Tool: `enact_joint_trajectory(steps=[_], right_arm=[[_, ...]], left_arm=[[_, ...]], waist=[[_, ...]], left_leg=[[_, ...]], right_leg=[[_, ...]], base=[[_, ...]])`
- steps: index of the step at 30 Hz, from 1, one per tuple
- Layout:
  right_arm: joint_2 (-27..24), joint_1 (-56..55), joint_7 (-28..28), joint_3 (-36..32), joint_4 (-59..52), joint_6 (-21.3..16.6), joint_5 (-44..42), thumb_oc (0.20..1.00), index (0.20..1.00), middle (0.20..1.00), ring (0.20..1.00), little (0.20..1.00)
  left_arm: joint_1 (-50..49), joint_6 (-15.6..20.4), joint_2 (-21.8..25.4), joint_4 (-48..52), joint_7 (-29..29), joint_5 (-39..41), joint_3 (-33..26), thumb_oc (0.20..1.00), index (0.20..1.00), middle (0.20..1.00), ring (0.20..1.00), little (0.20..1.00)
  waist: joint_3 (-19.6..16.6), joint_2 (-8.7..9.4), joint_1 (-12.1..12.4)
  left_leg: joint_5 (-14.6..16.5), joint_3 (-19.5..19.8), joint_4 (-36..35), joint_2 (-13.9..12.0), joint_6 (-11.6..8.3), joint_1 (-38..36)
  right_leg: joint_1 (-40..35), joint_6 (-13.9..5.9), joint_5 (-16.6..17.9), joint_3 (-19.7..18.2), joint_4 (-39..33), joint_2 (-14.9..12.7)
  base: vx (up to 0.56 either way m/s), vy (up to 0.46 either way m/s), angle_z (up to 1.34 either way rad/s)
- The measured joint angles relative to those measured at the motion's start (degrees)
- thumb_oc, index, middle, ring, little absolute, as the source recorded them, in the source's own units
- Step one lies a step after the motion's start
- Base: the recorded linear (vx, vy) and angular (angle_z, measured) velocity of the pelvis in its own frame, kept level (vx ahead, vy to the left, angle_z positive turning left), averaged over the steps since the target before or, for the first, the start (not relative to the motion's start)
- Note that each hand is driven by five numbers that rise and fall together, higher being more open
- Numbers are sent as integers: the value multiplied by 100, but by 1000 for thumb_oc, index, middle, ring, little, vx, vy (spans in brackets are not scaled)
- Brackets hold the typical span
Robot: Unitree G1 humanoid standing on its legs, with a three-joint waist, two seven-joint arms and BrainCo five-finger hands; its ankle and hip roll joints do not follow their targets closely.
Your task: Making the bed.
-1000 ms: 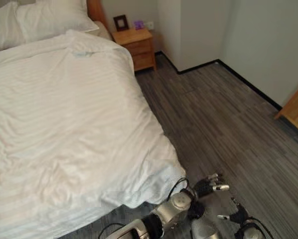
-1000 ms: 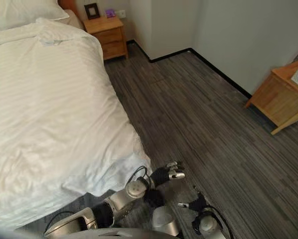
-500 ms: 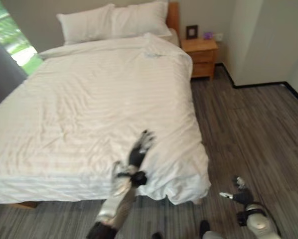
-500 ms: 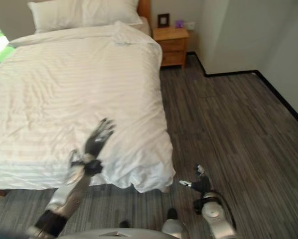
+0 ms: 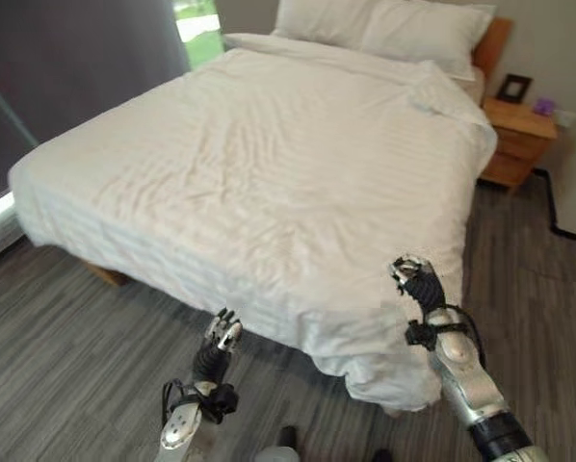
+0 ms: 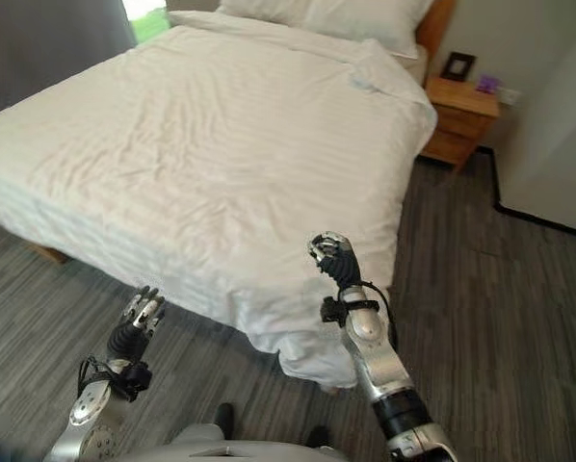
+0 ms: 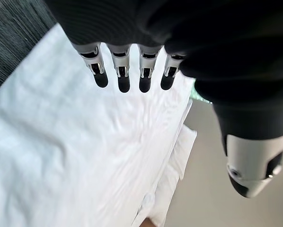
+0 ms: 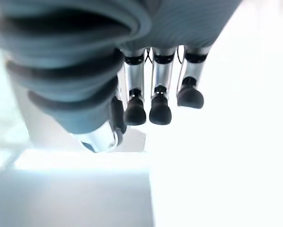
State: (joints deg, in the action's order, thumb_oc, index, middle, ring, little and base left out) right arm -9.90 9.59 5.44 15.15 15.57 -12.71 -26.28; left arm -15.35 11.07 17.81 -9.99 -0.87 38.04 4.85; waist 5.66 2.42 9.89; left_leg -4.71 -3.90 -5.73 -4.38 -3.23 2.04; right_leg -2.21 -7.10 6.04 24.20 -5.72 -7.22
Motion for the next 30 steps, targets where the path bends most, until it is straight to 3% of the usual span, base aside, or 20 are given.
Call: enact_joint_trajectory(steps=[4,6,10,14,20,27,30], right_arm=[[677,306,-389,-126,690,-83,-2291,200,200,200,200,200],[980,453,-599,-220,739,-286,-3131,200,200,200,200,200],[1208,803,-818,-550,748,-666,-3947,200,200,200,200,200],[1157,1353,-843,-624,1361,-925,-4180,200,200,200,200,200],[601,1269,-1240,-460,1964,-557,-3750,200,200,200,200,200],[284,1596,-1716,-619,1916,-286,-3428,200,200,200,200,200],[62,1704,-1792,-644,1921,-128,-3420,200,200,200,200,200]], left_arm=[[83,10,51,-9,-35,22,-9,1000,1000,1000,1000,1000],[104,13,62,-11,-63,226,-4,1000,1000,1000,1000,1000],[176,19,65,-20,-127,229,124,1000,1000,1000,1000,1000],[299,87,45,-46,-240,239,529,1000,1000,1000,1000,1000],[542,120,-25,-348,-633,230,838,1000,1000,1000,1000,1000],[547,117,-22,-381,-890,206,830,1000,1000,1000,1000,1000],[551,115,-39,-394,-900,206,831,1000,1000,1000,1000,1000]], waist=[[171,-3,266],[289,-91,402],[570,-354,513],[940,-593,486],[1331,-874,380],[1448,-1099,216],[1457,-1118,185]], left_leg=[[-44,305,3,29,-50,204],[-133,449,13,48,-47,458],[-307,609,36,115,-15,767],[-357,570,35,129,-59,1113],[-425,369,36,143,9,1395],[-454,246,33,157,-48,1796],[-457,-70,36,173,-43,1899]], right_leg=[[22,-19,-57,323,-13,-2],[208,-2,-59,444,-6,5],[438,51,31,561,2,-26],[827,37,105,482,2,-47],[1214,76,246,288,5,-84],[1716,100,318,37,7,-114],[2030,87,349,-228,150,-207]], base=[[-63,16,43],[-71,41,40],[-91,62,25],[-55,58,-7],[-70,28,-15],[-75,22,-11],[-87,22,-22]])
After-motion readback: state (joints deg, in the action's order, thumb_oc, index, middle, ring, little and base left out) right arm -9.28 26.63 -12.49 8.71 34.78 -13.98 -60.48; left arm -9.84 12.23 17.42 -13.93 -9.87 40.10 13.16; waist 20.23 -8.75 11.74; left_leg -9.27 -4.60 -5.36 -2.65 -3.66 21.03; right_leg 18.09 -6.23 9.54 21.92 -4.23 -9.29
